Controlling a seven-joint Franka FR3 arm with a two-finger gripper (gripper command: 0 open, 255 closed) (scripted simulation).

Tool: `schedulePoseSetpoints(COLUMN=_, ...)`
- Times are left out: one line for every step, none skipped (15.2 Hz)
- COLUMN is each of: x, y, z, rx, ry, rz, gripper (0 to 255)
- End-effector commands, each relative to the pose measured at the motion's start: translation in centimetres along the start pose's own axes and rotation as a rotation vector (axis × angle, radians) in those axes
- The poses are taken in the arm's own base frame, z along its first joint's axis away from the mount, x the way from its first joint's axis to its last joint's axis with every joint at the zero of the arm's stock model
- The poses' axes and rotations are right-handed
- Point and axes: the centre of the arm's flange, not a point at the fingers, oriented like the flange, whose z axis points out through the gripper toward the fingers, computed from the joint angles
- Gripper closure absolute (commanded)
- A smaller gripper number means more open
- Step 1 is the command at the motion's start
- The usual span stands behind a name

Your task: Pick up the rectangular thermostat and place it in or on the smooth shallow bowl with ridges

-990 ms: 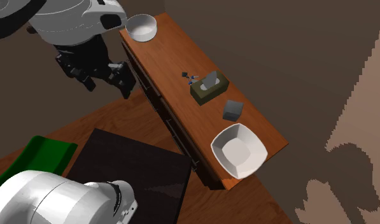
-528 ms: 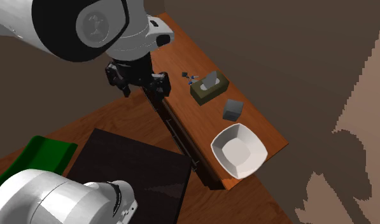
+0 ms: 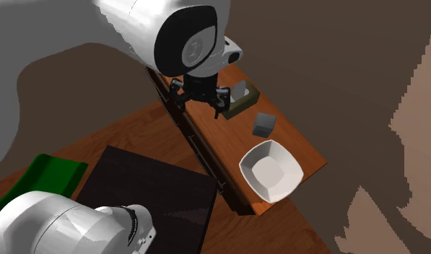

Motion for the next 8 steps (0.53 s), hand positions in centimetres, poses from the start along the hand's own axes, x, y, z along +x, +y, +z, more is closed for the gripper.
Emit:
schedulePoseSetpoints(x=1.2, y=2.3, z=1.3, rx=0.002, ry=-0.005, rz=-0.008, gripper=0)
schedulePoseSetpoints(x=1.8, y=3.3, z=1.9, rx=0.004, ry=-0.008, rz=-0.012, gripper=0)
schedulePoseSetpoints(x=2.4, y=4.4, z=2.5, rx=0.005, ry=-0.012, rz=-0.016, gripper=0)
schedulePoseSetpoints(x=3.0, y=5.5, z=3.1, rx=0.007, ry=-0.015, rz=-0.02, gripper=0)
schedulePoseSetpoints(x=3.6, y=6.5, z=3.7, rx=0.009, ry=-0.018, rz=-0.023, gripper=0)
schedulePoseSetpoints(x=4.2, y=7.6, z=4.3, rx=0.011, ry=-0.021, rz=-0.027, gripper=0)
schedulePoseSetpoints(x=4.8, y=8.6, z=4.9, rx=0.013, ry=-0.024, rz=-0.031, gripper=0)
schedulePoseSetpoints(x=5.4, y=9.6, z=5.6, rx=0.014, ry=-0.027, rz=-0.034, gripper=0)
